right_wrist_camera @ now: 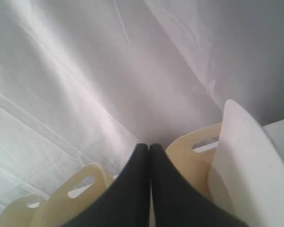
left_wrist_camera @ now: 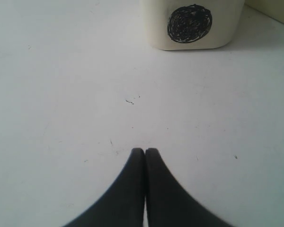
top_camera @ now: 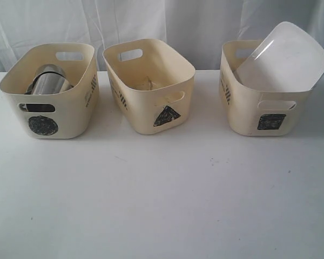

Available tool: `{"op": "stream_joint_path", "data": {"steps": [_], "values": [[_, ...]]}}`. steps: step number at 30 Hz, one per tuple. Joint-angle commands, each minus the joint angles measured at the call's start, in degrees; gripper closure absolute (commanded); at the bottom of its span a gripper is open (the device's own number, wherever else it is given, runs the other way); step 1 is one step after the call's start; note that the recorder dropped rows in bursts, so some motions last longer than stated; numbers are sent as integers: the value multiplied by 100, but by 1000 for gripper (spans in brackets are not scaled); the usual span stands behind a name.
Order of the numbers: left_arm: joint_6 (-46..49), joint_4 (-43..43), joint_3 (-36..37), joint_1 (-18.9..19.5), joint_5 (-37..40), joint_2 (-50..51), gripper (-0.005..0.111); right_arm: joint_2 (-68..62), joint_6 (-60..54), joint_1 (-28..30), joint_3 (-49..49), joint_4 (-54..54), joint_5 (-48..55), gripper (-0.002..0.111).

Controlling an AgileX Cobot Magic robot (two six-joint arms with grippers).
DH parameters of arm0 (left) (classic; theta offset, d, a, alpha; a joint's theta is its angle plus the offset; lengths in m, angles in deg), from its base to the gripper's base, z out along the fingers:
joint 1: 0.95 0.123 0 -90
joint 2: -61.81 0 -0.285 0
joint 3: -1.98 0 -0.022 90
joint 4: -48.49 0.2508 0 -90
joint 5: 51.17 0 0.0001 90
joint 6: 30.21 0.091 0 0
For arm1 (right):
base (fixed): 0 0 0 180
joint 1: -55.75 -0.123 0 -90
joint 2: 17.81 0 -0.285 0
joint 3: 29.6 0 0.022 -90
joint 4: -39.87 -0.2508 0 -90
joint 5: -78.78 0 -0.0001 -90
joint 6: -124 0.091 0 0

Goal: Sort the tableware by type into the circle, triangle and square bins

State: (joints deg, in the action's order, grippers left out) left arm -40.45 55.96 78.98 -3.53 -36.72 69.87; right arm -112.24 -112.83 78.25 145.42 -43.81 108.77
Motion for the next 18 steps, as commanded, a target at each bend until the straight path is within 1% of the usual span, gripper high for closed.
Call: {"op": "stream_joint_path", "data": {"steps": [1,2,4,6,7,10,12,15,18], "values": [[-4,2,22,17,8,-27,107,1285,280,-734,-891,-35,-538,108],[-4,2,22,17,8,-27,107,1597,256,-963,-1127,-35,-920,108],[-4,2,22,17,8,-27,107,2400,112,-1591,-1697,-47,-1999,108],[-4,2,22,17,8,-27,107,3077,98,-2100,-2168,-36,-2620,108],[-4,2,22,17,8,-27,107,3444,52,-2324,-2404,-36,-2764,108],[-4,2,22,17,8,-27,107,4474,-194,-2791,-2928,-36,-2568,108],[-4,2,22,17,8,-27,107,5061,-279,-2955,-3130,-25,-2357,108],[-4,2,22,17,8,-27,107,5755,-459,-3047,-3165,20,-2281,108],[-4,2,22,17,8,-27,107,6094,-1115,-3047,-3165,453,-2336,108]]}}
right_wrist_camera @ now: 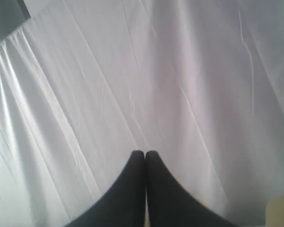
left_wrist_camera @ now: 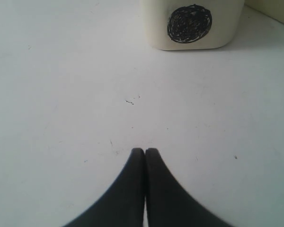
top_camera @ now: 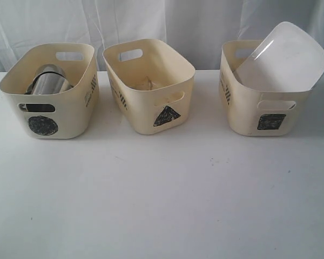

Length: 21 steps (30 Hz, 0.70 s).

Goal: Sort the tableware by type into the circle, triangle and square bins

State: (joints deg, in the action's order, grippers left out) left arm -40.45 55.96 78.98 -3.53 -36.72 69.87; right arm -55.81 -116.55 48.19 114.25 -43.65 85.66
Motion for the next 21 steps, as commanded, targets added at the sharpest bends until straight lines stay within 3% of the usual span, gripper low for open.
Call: {"op": "stream_joint_path", "data": {"steps": [1,5,13,17,21], "values": [[-4,2,22,17,8,-27,107,477,-948,-41,-48,624,-13,108],[-4,2,22,17,8,-27,107,486,-960,-41,-48,568,59,108],[-4,2,22,17,8,-27,107,658,-1778,-41,-48,647,-1053,108],[-4,2,22,17,8,-27,107,708,-2657,-41,-48,647,-1355,108],[-4,2,22,17,8,-27,107,840,-2602,-41,-575,624,-1552,108]]}}
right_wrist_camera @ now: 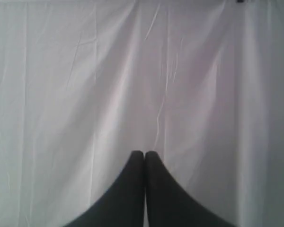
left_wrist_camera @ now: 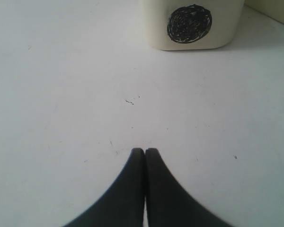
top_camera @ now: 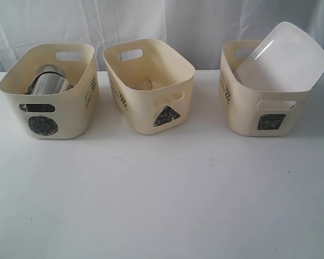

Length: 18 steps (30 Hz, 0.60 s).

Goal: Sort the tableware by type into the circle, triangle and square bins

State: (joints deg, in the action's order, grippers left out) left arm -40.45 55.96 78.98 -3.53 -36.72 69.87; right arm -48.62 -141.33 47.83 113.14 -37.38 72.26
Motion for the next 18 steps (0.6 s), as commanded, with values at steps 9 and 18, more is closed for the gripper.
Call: {"op": "stream_joint_path", "data": {"steps": [9,18], "values": [[-4,2,22,17,8,-27,107,593,1005,-6,-2446,51,-1139,108],[-4,2,22,17,8,-27,107,1329,5798,45,-3995,4117,-2503,108]]}}
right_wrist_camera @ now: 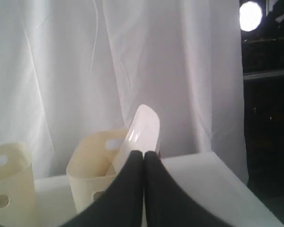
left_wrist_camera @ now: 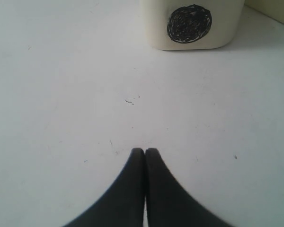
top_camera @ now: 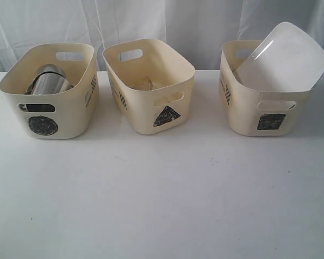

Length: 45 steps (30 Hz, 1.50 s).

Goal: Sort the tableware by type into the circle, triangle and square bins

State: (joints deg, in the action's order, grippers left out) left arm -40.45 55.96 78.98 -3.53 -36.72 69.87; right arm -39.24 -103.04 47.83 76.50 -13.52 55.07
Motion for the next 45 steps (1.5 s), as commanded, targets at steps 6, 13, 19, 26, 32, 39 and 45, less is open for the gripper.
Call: {"op": "stream_joint_path", "data": {"steps": [6,13,19,26,32,39,45], "values": [[-4,16,22,17,8,-27,107,1135,2057,724,-332,2614,-880,108],[-4,26,22,17,8,-27,107,1364,3673,1532,-332,3272,1744,108],[-4,26,22,17,8,-27,107,1364,3600,1901,-332,3540,4643,108],[-4,26,22,17,8,-27,107,1364,3892,1926,-332,4141,4516,108],[-4,26,22,17,8,-27,107,1364,4626,1487,-332,5136,4389,108],[-4,26,22,17,8,-27,107,1364,4626,1313,-332,5147,4389,108],[-4,26,22,17,8,-27,107,1364,4640,1311,-332,5147,4400,108]]}}
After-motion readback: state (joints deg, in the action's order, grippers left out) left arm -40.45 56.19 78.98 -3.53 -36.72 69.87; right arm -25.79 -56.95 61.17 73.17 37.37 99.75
